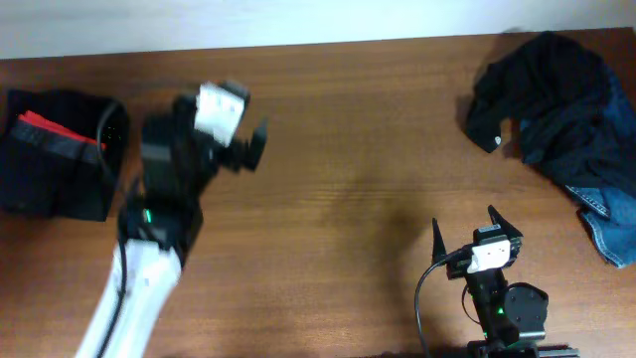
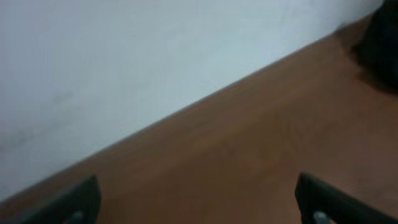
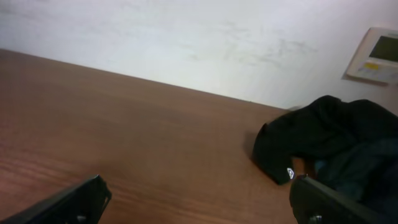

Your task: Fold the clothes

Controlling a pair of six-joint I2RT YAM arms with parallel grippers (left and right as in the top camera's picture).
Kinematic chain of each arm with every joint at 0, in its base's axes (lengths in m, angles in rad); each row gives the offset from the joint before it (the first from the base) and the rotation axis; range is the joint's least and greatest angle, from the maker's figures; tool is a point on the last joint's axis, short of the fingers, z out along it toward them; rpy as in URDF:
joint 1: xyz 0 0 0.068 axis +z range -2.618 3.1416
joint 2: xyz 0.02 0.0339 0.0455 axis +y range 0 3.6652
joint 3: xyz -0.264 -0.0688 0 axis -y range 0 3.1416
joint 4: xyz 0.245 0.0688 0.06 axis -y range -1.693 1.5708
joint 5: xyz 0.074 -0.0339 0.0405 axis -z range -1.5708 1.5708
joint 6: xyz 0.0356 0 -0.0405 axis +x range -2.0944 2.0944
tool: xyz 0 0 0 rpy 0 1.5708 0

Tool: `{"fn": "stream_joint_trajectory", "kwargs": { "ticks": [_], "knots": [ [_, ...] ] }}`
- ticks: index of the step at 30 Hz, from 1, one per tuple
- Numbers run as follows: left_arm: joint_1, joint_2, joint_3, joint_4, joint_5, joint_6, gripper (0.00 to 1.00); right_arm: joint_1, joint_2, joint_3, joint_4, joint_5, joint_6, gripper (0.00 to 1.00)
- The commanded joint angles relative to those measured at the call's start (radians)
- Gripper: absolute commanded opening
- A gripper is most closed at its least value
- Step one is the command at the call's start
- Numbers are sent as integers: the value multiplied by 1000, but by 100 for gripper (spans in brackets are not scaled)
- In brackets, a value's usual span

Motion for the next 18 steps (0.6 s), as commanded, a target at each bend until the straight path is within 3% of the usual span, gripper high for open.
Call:
{"fn": "stream_joint_trajectory", "kwargs": {
  "ticks": [1,6,18],
  "knots": [
    [20,-192,-245,121,-2,7,99,7,-8,-9,2,-13,0,99],
    [70,-450,-528,213,-1,7,99,7,-8,-9,2,-13,1,99],
    [193,-895,-843,217,22,-75,100,7,-8,-9,2,-13,0,99]
  ]
}}
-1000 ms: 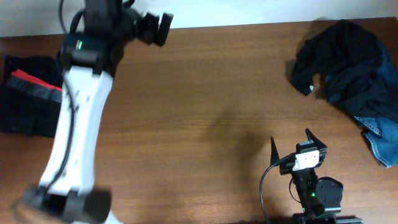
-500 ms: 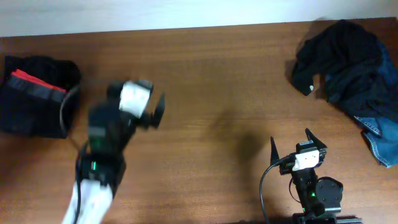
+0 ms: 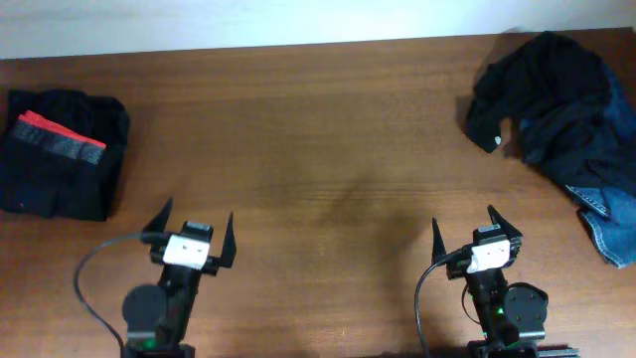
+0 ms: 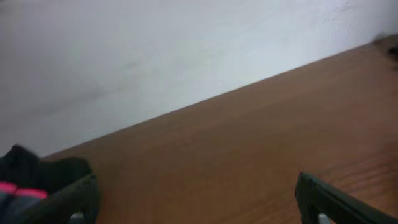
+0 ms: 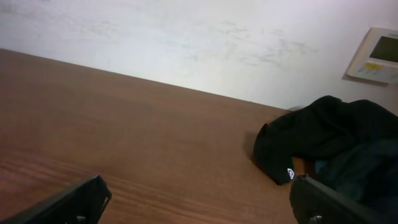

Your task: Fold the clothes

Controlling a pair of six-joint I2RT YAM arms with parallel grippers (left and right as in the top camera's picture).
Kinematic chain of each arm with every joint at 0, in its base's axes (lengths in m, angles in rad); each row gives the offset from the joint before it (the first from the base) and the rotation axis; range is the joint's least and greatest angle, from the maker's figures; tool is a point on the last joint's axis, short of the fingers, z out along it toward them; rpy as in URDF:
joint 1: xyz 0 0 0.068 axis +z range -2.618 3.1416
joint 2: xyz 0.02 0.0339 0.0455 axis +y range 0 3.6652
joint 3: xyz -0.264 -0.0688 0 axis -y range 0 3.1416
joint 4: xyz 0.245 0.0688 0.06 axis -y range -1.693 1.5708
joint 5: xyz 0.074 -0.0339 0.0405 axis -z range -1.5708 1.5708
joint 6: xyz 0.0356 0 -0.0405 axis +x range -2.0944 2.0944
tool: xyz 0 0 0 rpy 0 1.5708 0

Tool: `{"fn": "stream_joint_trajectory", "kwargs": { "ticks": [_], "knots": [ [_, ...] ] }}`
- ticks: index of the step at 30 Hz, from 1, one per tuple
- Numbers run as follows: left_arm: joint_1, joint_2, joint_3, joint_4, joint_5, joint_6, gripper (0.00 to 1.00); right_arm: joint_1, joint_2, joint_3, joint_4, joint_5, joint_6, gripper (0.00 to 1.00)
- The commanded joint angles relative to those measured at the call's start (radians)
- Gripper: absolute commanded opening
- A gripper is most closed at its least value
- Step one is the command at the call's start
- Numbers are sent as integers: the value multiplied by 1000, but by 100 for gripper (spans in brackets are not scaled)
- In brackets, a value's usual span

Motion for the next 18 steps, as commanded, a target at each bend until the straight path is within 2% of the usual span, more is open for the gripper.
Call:
{"fn": "stream_joint_trajectory", "kwargs": {
  "ticks": [1,4,14,18],
  "knots": [
    [35,-113,-86,2,22,-63,99,6,-8,-9,2,-13,0,99],
    [51,-177,-123,-19,48,-64,99,6,-8,-9,2,-13,1,99],
    [89,-331,-122,-290,44,-64,99,6,-8,-9,2,-13,0,99],
    [90,-367,-122,-289,28,-64,100,6,-8,-9,2,-13,0,99]
  ]
}}
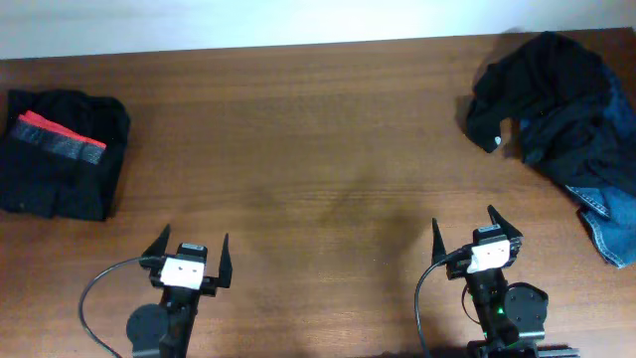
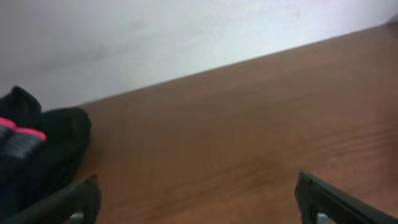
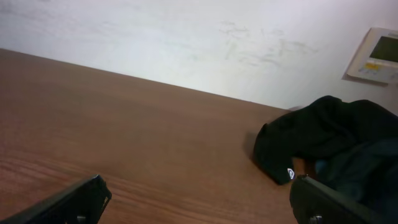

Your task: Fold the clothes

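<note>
A folded stack of black clothes with a red and grey band (image 1: 58, 152) lies at the table's far left, and shows at the left edge in the left wrist view (image 2: 34, 149). An unfolded heap of dark clothes with blue jeans (image 1: 564, 119) lies at the far right, its black garment (image 3: 311, 140) ahead of the right gripper. My left gripper (image 1: 189, 251) stands open near the front edge, left of centre, holding nothing (image 2: 198, 202). My right gripper (image 1: 469, 231) stands open at the front right, also holding nothing (image 3: 199, 202).
The brown wooden table (image 1: 328, 149) runs to a white wall (image 3: 186, 37) at the back. A white wall panel (image 3: 376, 56) hangs behind the heap.
My left gripper has drawn slightly nearer the front edge and turned a little left, so the folded stack shows larger in its wrist view. The right arm is still.
My left arm was first stretched out over the table beside the folded stack, its gripper open. Then it stood drawn back at the front edge, open and holding nothing. Now it rests there a little lower. The right gripper stayed open in place.
</note>
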Controlling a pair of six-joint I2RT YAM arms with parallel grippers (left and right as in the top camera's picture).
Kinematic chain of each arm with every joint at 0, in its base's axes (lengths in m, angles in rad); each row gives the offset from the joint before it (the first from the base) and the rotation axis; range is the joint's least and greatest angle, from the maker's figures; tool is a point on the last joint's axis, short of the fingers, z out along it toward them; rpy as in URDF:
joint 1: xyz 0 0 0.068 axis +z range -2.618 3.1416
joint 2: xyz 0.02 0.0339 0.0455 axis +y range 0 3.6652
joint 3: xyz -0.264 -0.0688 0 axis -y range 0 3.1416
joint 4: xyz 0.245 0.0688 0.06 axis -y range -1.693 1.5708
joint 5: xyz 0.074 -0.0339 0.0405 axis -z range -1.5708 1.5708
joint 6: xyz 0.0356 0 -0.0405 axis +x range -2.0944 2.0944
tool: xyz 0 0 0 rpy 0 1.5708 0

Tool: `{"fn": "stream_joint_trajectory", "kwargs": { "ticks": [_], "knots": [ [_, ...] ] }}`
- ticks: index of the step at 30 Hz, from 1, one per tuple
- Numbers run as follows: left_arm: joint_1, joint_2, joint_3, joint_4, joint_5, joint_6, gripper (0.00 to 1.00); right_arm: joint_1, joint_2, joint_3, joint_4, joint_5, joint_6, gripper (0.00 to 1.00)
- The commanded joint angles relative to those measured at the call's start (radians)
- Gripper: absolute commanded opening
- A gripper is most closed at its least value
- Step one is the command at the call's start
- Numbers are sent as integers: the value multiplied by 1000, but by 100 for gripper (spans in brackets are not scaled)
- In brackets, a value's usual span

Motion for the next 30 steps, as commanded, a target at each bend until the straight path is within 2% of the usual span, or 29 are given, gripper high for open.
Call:
{"fn": "stream_joint_trajectory", "kwargs": {
  "ticks": [1,4,30],
  "knots": [
    [7,-36,-4,-7,-5,-12,99,6,-8,-9,2,-13,0,99],
    [6,-84,-3,-3,-2,-12,99,6,-8,-9,2,-13,0,99],
    [12,-76,-3,-3,-3,-12,99,6,-8,-9,2,-13,0,99]
  ]
}}
